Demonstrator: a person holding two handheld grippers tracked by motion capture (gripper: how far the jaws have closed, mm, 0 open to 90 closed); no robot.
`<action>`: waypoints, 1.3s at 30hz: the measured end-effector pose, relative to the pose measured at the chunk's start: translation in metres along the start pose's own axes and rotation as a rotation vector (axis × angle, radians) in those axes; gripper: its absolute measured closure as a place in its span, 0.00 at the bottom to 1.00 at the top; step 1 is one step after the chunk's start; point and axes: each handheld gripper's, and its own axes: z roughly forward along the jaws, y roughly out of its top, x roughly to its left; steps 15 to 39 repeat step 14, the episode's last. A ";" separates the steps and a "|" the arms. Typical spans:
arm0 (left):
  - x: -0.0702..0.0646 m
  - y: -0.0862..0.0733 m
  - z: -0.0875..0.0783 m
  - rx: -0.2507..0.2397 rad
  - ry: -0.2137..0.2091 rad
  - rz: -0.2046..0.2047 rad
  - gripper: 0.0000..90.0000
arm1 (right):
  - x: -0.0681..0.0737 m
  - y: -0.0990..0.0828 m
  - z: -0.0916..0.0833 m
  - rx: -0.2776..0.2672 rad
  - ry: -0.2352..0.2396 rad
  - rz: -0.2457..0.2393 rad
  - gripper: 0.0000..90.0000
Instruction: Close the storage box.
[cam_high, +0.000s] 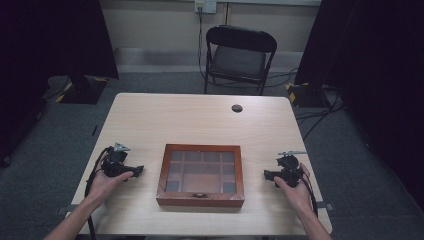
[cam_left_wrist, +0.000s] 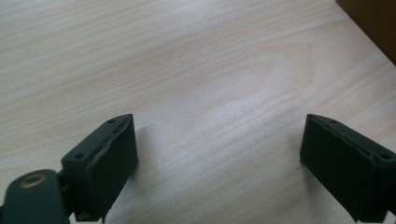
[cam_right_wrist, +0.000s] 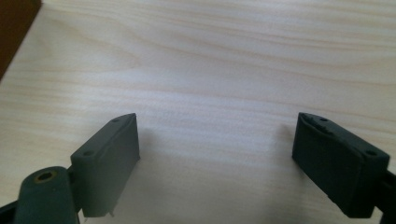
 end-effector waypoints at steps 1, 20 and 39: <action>0.001 -0.002 0.002 -0.013 0.007 0.003 0.08 | 0.001 0.000 0.001 -0.007 -0.016 0.001 0.15; 0.003 -0.008 0.009 -0.113 -0.034 0.027 0.00 | 0.004 -0.012 0.015 -0.183 -0.004 -0.033 0.00; 0.003 -0.008 0.009 -0.113 -0.034 0.027 0.00 | 0.004 -0.012 0.015 -0.183 -0.004 -0.033 0.00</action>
